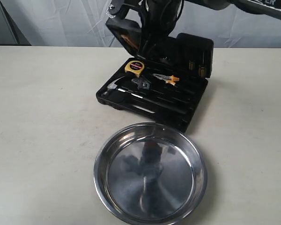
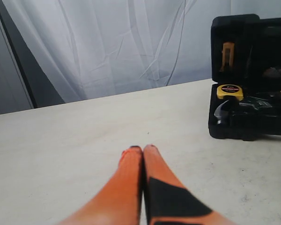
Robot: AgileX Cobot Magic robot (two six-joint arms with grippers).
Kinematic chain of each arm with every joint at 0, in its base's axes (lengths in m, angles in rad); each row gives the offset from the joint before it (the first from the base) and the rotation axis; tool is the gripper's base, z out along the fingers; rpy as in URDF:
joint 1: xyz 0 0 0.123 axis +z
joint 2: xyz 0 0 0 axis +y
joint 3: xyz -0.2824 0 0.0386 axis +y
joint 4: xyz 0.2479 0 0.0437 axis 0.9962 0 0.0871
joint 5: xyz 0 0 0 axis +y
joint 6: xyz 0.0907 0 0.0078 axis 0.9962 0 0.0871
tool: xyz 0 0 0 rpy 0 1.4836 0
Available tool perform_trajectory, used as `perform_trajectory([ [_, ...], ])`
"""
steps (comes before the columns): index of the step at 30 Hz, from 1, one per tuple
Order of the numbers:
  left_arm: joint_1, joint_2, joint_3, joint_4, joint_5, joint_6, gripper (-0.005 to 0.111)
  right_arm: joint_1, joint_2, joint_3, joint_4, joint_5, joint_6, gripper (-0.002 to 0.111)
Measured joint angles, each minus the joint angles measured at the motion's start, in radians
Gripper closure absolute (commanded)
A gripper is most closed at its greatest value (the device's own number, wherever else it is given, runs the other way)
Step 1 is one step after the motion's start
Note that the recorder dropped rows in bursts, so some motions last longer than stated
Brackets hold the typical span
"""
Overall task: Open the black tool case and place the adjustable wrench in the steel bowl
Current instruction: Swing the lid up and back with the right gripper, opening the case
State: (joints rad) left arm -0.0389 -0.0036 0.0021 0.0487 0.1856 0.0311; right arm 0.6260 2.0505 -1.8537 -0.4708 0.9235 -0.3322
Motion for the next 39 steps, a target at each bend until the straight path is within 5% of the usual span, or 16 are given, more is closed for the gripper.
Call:
perform_trajectory([
  [8, 0.0, 0.0, 0.0, 0.0, 0.0, 0.0, 0.106, -0.149, -0.002, -0.004, -0.093, -0.095, 0.092, 0.109],
  [14, 0.0, 0.0, 0.0, 0.0, 0.0, 0.0, 0.106, -0.334, -0.012, -0.008, 0.049, -0.149, 0.113, 0.109],
  [25, 0.0, 0.0, 0.0, 0.0, 0.0, 0.0, 0.106, -0.42, -0.018, -0.008, 0.115, -0.168, 0.115, 0.109],
  [28, 0.0, 0.0, 0.0, 0.0, 0.0, 0.0, 0.106, -0.427, -0.018, -0.008, 0.115, -0.171, 0.117, 0.097],
  [34, 0.0, 0.0, 0.0, 0.0, 0.0, 0.0, 0.106, -0.435, 0.007, -0.006, 0.078, -0.144, 0.119, 0.051],
  [39, 0.0, 0.0, 0.0, 0.0, 0.0, 0.0, 0.106, -0.44, 0.025, -0.004, -0.028, -0.139, 0.194, 0.054],
])
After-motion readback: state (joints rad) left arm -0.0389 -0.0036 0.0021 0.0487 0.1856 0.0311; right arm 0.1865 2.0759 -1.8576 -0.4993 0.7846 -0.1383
